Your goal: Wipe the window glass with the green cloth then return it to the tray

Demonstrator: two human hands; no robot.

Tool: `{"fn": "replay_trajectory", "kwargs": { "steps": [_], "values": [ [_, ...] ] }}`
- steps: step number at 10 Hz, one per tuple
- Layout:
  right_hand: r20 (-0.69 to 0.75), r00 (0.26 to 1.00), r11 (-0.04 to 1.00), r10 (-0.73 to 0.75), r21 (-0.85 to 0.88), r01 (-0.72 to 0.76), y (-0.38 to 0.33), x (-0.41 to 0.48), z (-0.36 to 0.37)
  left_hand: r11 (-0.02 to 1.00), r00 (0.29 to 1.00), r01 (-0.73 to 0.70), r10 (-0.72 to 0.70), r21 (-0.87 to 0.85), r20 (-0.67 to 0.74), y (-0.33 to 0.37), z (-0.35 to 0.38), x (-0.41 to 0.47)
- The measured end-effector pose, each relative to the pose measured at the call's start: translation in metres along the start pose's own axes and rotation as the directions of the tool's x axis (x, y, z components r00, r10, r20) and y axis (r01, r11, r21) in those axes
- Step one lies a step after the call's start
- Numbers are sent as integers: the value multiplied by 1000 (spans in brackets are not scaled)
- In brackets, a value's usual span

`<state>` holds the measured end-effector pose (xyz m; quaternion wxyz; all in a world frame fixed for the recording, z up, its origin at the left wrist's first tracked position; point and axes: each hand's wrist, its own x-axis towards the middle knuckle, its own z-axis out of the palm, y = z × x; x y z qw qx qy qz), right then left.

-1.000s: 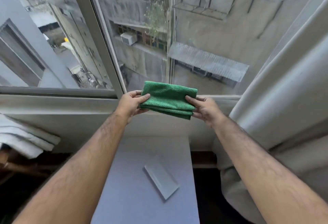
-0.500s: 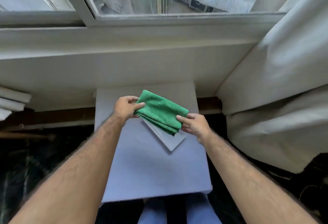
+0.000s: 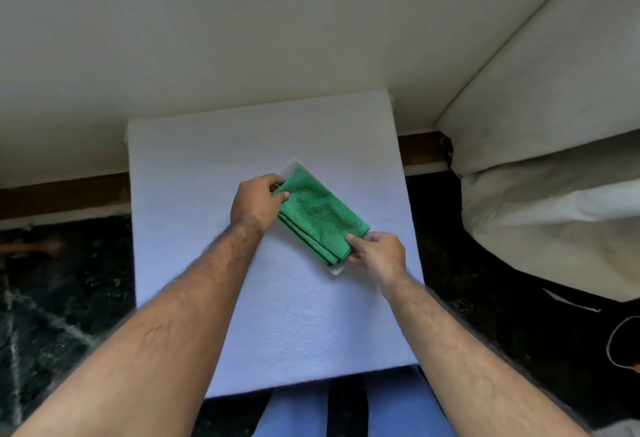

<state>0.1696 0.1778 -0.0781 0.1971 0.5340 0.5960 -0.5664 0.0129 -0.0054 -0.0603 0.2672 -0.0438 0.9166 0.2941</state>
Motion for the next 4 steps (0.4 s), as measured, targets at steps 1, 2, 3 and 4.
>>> {"fn": "replay_trajectory", "kwargs": {
  "steps": [1, 2, 3, 4],
  "values": [
    [-47, 999, 995, -21, -100, 17, 0, 4, 6, 990, 998, -41, 48, 135, -46, -1, 8, 5],
    [-105, 990, 894, -93, -447, 37, -5, 6, 8, 934, 984, -151, 172, 324, -36, -4, 15, 7],
    [-118, 968, 706, -222, -705, 76, -17, 4, 6, 894, 966, -222, 257, 390, -39, -10, 14, 6],
    [-8, 909, 553, -418, -795, 247, -36, -5, 1, 857, 949, -280, 315, 432, -9, -10, 8, 0]
  ]
}}
